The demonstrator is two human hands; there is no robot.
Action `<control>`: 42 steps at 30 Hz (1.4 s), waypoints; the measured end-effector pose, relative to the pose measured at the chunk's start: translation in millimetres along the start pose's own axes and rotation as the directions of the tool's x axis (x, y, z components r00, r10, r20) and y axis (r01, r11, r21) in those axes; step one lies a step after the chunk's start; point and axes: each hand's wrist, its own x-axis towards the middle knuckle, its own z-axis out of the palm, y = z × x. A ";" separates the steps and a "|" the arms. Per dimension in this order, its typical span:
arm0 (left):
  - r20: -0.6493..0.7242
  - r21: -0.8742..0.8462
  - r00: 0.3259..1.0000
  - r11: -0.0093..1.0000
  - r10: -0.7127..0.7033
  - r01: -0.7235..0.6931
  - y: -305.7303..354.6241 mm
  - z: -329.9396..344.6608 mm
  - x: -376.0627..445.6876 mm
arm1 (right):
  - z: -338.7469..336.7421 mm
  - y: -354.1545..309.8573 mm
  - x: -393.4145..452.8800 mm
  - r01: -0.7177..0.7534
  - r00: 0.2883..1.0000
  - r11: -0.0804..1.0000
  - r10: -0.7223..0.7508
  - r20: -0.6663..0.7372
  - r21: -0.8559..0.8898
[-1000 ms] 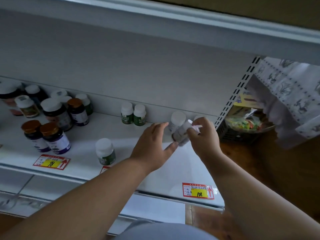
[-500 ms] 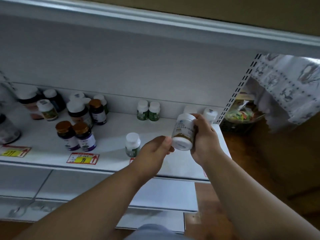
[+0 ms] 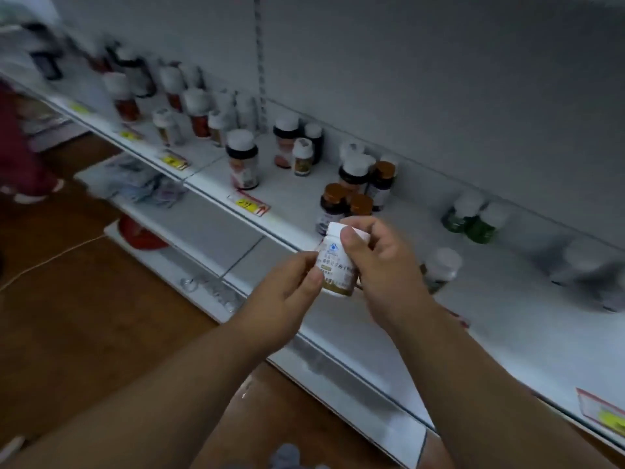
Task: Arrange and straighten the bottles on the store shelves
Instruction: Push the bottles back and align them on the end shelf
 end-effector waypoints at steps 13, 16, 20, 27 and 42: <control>-0.272 0.096 0.959 0.989 -0.085 0.115 -122.0 -256.6 -45.0 | 311.8 27.1 70.5 0.142 0.916 0.987 -0.104 0.387 -0.071; -0.284 0.160 0.955 0.977 -0.089 0.139 -132.8 -337.8 -43.2 | 387.5 20.2 94.7 0.143 0.909 0.988 -0.106 0.403 -0.064; -0.303 0.220 0.949 0.962 -0.092 0.163 -137.4 -426.5 -29.0 | 460.2 6.5 134.5 0.113 0.904 0.992 -0.083 0.420 -0.048; -0.350 0.196 0.932 0.965 -0.096 0.173 -197.4 -533.4 50.9 | 555.4 13.7 246.5 0.161 0.891 0.984 -0.110 0.441 -0.080; -0.425 0.089 0.892 0.974 -0.154 0.210 -297.5 -778.6 213.3 | 775.5 8.2 479.9 0.382 0.815 0.904 -0.233 0.531 -0.190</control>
